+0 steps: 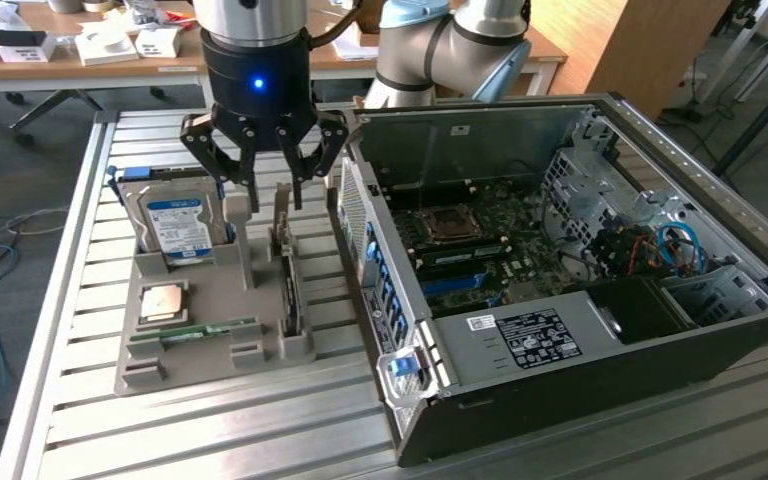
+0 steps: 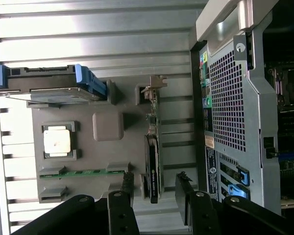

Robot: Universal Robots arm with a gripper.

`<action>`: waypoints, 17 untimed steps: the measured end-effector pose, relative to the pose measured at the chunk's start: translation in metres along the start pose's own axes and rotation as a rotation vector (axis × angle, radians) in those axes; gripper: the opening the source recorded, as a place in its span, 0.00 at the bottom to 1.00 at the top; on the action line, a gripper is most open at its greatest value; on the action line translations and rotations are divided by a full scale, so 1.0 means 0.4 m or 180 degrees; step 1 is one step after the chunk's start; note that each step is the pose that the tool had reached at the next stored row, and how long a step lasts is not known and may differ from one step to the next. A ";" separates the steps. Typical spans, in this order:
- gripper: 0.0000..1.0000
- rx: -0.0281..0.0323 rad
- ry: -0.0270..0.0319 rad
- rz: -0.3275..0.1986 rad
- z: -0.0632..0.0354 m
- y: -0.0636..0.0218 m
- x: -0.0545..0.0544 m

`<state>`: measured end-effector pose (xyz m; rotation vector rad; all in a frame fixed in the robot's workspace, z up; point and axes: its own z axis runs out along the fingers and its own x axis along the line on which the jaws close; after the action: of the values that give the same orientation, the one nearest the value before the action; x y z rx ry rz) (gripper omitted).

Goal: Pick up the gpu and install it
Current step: 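Pick up the gpu and move the gpu toward the slot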

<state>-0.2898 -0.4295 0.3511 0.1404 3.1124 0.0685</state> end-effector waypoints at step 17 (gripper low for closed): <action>0.47 0.0000 0.0000 0.0000 0.015 -0.001 0.000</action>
<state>-0.2898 -0.4295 0.3452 0.1404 3.1123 0.0686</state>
